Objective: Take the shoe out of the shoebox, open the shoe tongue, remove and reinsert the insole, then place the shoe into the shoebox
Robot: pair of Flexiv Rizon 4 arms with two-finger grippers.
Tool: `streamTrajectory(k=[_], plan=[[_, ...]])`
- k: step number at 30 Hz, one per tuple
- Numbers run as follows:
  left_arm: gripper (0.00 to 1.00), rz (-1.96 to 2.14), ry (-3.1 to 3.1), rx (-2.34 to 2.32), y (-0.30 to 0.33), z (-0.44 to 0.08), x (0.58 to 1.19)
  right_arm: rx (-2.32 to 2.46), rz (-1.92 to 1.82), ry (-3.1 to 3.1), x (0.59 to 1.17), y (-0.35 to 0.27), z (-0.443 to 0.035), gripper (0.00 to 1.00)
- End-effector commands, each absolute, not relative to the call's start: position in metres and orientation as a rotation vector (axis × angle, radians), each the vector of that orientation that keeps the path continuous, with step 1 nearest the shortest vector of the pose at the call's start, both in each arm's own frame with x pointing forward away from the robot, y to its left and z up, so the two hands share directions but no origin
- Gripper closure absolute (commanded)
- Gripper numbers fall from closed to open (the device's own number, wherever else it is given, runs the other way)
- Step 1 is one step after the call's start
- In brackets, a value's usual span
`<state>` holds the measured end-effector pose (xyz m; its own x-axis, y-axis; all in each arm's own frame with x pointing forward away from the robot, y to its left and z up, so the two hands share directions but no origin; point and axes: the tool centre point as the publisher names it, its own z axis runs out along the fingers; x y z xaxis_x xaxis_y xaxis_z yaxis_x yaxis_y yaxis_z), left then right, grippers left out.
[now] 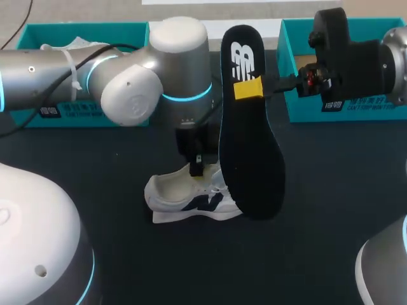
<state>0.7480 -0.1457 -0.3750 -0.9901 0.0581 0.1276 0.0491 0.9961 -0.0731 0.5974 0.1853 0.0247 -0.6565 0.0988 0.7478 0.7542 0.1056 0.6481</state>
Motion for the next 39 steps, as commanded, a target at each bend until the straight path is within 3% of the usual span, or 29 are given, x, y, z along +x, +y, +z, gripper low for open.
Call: streamTrajectory(k=[1, 14, 29, 34, 39], plan=[[1.00, -0.015, -2.755, -0.450, -0.147, -0.361, 0.763, -0.831, -1.586, -1.858, 0.601, 0.190, 0.026, 1.00], [1.00, 0.057, -2.309, -1.414, -0.137, -0.324, 0.762, -0.831, -1.586, -1.858, 0.601, 0.190, 0.026, 1.00], [1.00, 0.020, -2.466, -1.331, -0.141, -0.319, 0.757, -0.831, -1.586, -1.858, 0.601, 0.190, 0.026, 1.00], [1.00, -0.145, -2.060, -1.812, -0.155, -0.324, 0.750, -0.831, -1.586, -1.858, 0.601, 0.190, 0.026, 1.00], [1.00, -0.274, -2.003, -1.885, -0.173, -0.324, 0.753, -0.831, -1.586, -1.858, 0.601, 0.190, 0.026, 1.00]])
